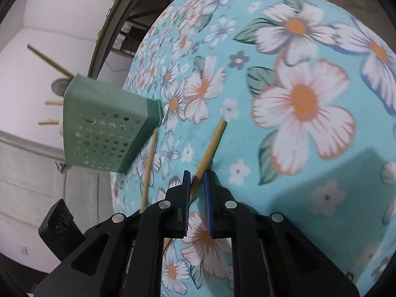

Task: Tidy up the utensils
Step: 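Grasp one chopstick with the left tool while the right tool grasps another, then lift both chopsticks and carry them toward the green caddy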

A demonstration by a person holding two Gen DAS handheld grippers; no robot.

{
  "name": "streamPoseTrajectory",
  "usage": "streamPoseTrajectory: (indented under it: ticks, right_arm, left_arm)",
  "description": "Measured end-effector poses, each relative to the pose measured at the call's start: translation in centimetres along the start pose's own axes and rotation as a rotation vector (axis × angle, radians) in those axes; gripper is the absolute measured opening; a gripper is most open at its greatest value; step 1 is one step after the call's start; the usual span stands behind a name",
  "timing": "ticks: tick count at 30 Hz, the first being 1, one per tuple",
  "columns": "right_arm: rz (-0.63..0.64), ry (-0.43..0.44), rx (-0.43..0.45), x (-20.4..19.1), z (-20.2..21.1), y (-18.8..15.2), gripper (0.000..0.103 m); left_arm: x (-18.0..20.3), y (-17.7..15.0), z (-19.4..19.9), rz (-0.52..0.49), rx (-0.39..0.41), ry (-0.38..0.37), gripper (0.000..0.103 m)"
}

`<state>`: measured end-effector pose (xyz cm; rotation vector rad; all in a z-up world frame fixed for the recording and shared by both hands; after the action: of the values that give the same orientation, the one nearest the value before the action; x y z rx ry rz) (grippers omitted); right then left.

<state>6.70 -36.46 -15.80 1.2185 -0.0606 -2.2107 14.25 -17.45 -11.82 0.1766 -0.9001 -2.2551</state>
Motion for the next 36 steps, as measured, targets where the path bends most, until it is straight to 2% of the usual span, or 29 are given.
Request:
streamPoseTrajectory:
  ticks: [5,10,12,14,16,24,29,36]
  right_arm:
    - [0.063,-0.005,-0.031,-1.2,-0.7,-0.3,0.012]
    - [0.121,0.000,-0.074,-2.7,-1.6,-1.3,0.012]
    - [0.142,-0.002,-0.086,-3.2,-1.7,-1.9,0.012]
    - [0.152,-0.005,-0.090,-3.4,-1.7,-2.0,0.012]
    - [0.148,-0.007,-0.091,-3.5,-1.7,-2.3,0.012]
    - [0.139,-0.026,-0.094,-3.3,-1.4,-2.4,0.015]
    - [0.132,-0.027,-0.080,-3.6,-1.7,-1.8,0.022]
    - [0.119,-0.044,-0.047,-3.6,-2.4,-0.6,0.023]
  left_arm:
    - [-2.4,-2.2,2.0,0.068,-0.043,0.043,0.006]
    - [-3.2,-3.3,3.3,0.098,-0.089,0.018,0.006]
    - [-3.1,-3.0,3.7,0.092,-0.076,0.008,0.007]
    - [-2.9,-2.4,4.0,0.091,-0.052,-0.009,0.015]
    - [-2.8,-1.4,4.0,0.084,-0.027,-0.012,0.019]
    - [-2.9,1.5,0.3,0.070,-0.024,0.006,0.021]
    - [-2.7,2.6,-2.3,0.027,-0.037,0.056,0.021]
    - [-2.1,3.7,-3.6,-0.016,-0.019,0.121,0.021]
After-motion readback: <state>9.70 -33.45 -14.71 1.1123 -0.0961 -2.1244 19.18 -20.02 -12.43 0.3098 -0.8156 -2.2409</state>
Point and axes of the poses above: each gripper's, at about its wrist camera, not at the fingertips, and z roughly against the way its jaws point, x to its right, y to its top, the point moved 6 cm from there along -z, roughly the way its jaws point, and after that the axes turned 12 degrees about x, right-handed, at the moved point
